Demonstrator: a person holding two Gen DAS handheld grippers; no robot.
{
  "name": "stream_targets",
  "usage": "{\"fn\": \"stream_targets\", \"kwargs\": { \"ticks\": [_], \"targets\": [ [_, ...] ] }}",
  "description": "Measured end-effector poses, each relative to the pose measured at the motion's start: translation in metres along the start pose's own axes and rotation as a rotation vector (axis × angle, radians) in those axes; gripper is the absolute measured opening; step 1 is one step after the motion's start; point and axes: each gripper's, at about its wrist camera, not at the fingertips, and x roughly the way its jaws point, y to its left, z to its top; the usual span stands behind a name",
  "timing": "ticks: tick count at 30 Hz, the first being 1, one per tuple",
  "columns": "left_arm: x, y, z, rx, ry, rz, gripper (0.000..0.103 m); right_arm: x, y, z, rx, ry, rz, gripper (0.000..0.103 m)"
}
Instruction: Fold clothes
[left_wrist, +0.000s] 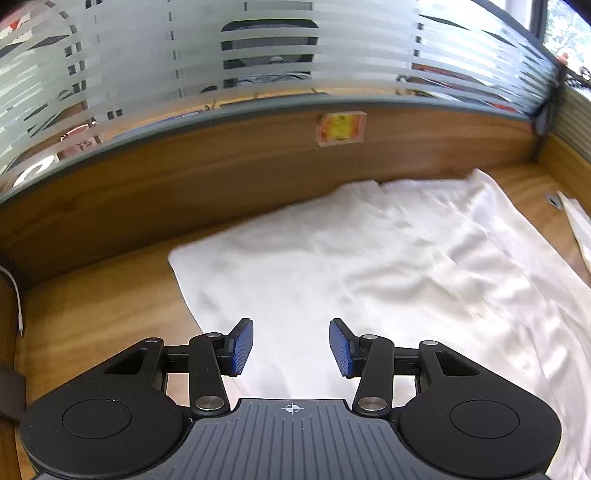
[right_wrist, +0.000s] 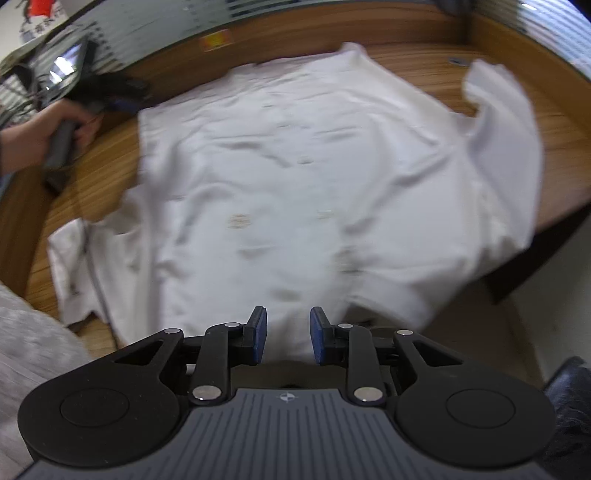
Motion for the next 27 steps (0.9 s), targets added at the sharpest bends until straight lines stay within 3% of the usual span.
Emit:
{"fn": "stream_targets", "kwargs": {
  "ticks": [10,15,22,27],
  "targets": [
    [-0.042,-0.04,-0.042,0.028,0.013,0.007,0.055,-0.003,-0.093,0.021,-0.026,0.004,-0.077,0.031],
    [-0.066,-0.061,-0.056,-0.019,0.018,0.06,0.058,-0.005,-0.143,0.047,-0.043,-0.001,-0.074,0.039],
    [-0.094,-0.111,-0.083,-0.075,0.035,0.082,0.06,-0.002,-0.207,0.092,-0.156,-0.006,-0.067,0.043],
    [-0.105,-0.149,-0.1,-0.103,0.046,0.074,0.063,0.001,-0.254,0.13,-0.156,-0.008,-0.09,0.047]
  ]
}}
